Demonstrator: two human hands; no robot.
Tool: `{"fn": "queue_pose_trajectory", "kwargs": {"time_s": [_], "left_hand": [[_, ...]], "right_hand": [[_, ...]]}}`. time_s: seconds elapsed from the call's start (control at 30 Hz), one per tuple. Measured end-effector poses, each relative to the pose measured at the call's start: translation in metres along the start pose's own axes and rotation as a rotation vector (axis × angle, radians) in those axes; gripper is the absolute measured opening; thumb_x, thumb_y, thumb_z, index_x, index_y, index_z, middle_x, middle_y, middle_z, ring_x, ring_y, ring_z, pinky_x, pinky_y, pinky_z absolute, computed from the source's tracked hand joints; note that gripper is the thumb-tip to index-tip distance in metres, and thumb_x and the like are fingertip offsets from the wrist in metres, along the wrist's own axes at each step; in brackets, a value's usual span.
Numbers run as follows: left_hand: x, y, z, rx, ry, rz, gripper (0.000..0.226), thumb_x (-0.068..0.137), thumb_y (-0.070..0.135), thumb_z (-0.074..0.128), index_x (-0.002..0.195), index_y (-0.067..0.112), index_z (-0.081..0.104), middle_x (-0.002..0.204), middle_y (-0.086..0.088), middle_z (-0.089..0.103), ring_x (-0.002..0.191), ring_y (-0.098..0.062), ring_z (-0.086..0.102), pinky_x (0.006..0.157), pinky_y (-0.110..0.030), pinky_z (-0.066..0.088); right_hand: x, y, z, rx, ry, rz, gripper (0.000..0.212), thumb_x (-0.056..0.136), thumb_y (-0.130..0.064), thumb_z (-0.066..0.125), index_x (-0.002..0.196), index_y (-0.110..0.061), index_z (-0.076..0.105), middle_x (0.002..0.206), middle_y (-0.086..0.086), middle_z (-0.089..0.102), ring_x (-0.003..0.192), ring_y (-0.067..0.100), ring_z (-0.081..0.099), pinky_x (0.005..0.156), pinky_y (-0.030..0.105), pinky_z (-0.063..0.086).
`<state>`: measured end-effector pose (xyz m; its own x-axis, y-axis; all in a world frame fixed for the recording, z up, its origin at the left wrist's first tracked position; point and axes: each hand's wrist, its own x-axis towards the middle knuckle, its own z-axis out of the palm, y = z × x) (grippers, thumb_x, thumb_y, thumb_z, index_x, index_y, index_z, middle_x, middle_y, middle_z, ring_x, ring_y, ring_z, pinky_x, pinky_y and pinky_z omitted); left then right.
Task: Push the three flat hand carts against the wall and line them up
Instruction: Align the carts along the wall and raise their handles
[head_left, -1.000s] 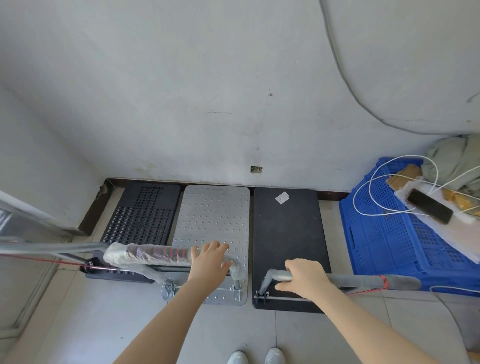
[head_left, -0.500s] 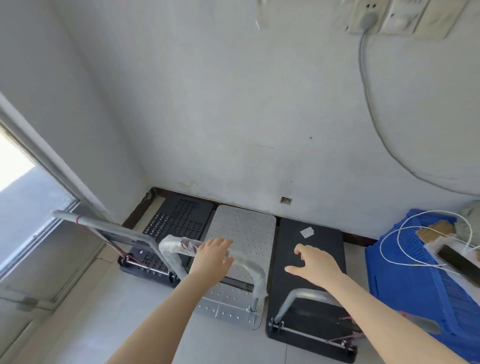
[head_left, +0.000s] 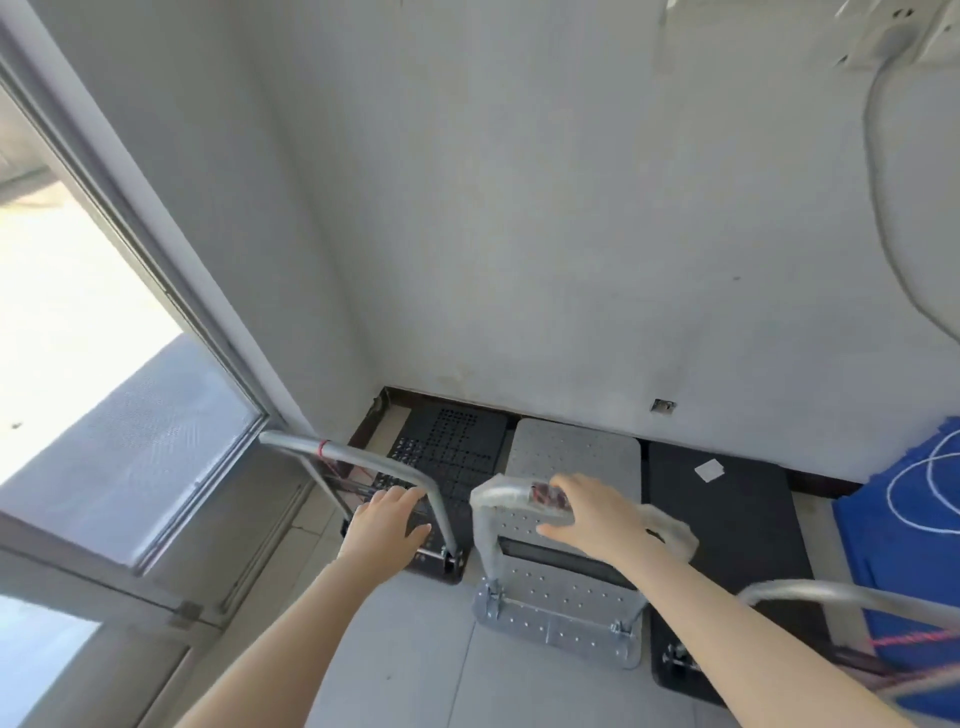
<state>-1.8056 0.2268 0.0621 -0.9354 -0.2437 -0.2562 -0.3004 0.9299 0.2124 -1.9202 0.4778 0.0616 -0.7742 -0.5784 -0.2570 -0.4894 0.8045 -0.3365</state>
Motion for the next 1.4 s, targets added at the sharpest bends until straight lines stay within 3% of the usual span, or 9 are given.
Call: {"fn": "queue_pose_trajectory", "kwargs": {"time_s": [0.2, 0.4, 0.67, 0.83, 0.93, 1.0, 1.07, 1.17, 1.4], "left_hand": [[0.034, -0.039, 0.000, -0.038, -0.044, 0.030, 0.052, 0.094, 0.038, 0.050, 0.142, 0.024, 0.035, 0.141, 0.003, 0.046, 0.131, -0.021, 0.039, 0.110, -0.039, 0.032], [0.096, -0.058, 0.002, -0.011, -0.057, 0.051, 0.050, 0.095, 0.038, 0.050, 0.140, 0.023, 0.037, 0.139, 0.002, 0.046, 0.131, -0.021, 0.038, 0.109, -0.039, 0.031], [0.166, -0.095, 0.006, 0.207, -0.178, 0.101, 0.056, 0.091, 0.043, 0.052, 0.141, 0.026, 0.033, 0.140, 0.004, 0.043, 0.132, -0.020, 0.034, 0.114, -0.039, 0.018], [0.198, -0.115, 0.031, 0.274, -0.301, 0.135, 0.062, 0.088, 0.052, 0.052, 0.141, 0.026, 0.032, 0.136, 0.003, 0.045, 0.131, -0.021, 0.037, 0.115, -0.041, 0.021], [0.213, -0.121, 0.041, 0.274, -0.360, 0.180, 0.051, 0.089, 0.049, 0.051, 0.132, 0.024, 0.040, 0.125, 0.001, 0.054, 0.120, -0.023, 0.047, 0.106, -0.038, 0.032], [0.220, -0.126, 0.048, 0.278, -0.407, 0.191, 0.043, 0.091, 0.047, 0.049, 0.125, 0.022, 0.044, 0.119, 0.000, 0.057, 0.114, -0.024, 0.052, 0.099, -0.038, 0.037], [0.225, -0.131, 0.055, 0.303, -0.413, 0.212, 0.035, 0.094, 0.045, 0.045, 0.119, 0.021, 0.046, 0.116, -0.001, 0.061, 0.109, -0.024, 0.057, 0.089, -0.036, 0.042], [0.229, -0.131, 0.061, 0.333, -0.379, 0.271, 0.030, 0.098, 0.042, 0.038, 0.112, 0.017, 0.046, 0.107, -0.003, 0.065, 0.091, -0.025, 0.062, 0.067, -0.031, 0.039], [0.235, -0.123, 0.068, 0.315, -0.312, 0.347, 0.031, 0.099, 0.041, 0.035, 0.104, 0.015, 0.051, 0.101, -0.004, 0.067, 0.091, -0.027, 0.064, 0.065, -0.031, 0.034]], "right_hand": [[0.046, -0.035, 0.026, -0.006, 0.003, 0.018, 0.067, 0.084, -0.051, 0.063, 0.138, -0.021, 0.038, 0.136, 0.000, 0.051, 0.120, 0.021, 0.051, 0.101, 0.036, 0.041], [0.112, -0.035, 0.047, -0.070, -0.093, 0.046, 0.070, 0.083, -0.051, 0.063, 0.139, -0.020, 0.036, 0.139, 0.004, 0.048, 0.124, 0.025, 0.048, 0.103, 0.038, 0.039], [0.148, -0.020, 0.075, -0.057, -0.253, 0.161, 0.059, 0.088, -0.045, 0.057, 0.137, -0.017, 0.040, 0.129, 0.006, 0.059, 0.114, 0.025, 0.058, 0.093, 0.035, 0.046], [0.156, -0.013, 0.088, 0.010, -0.267, 0.166, 0.053, 0.093, -0.046, 0.051, 0.134, -0.014, 0.044, 0.121, 0.004, 0.064, 0.100, 0.015, 0.061, 0.068, 0.013, 0.035], [0.160, -0.015, 0.089, -0.029, -0.220, 0.207, 0.038, 0.092, -0.046, 0.052, 0.117, -0.016, 0.055, 0.098, 0.000, 0.064, 0.100, 0.021, 0.063, 0.071, 0.026, 0.036], [0.162, -0.016, 0.088, -0.084, -0.198, 0.187, 0.029, 0.093, -0.047, 0.050, 0.102, -0.020, 0.055, 0.079, -0.007, 0.053, 0.092, 0.020, 0.062, 0.059, 0.025, 0.030], [0.165, -0.016, 0.086, -0.137, -0.186, 0.157, 0.033, 0.094, -0.047, 0.049, 0.106, -0.017, 0.057, 0.089, -0.003, 0.062, 0.093, 0.020, 0.063, 0.054, 0.023, 0.026], [0.170, -0.011, 0.088, -0.178, -0.179, 0.121, 0.035, 0.095, -0.048, 0.046, 0.111, -0.018, 0.055, 0.104, 0.000, 0.067, 0.096, 0.020, 0.063, 0.067, 0.025, 0.030], [0.176, -0.008, 0.094, -0.202, -0.146, 0.105, 0.034, 0.094, -0.049, 0.046, 0.110, -0.021, 0.055, 0.102, 0.000, 0.067, 0.092, 0.020, 0.064, 0.066, 0.026, 0.034]]}}
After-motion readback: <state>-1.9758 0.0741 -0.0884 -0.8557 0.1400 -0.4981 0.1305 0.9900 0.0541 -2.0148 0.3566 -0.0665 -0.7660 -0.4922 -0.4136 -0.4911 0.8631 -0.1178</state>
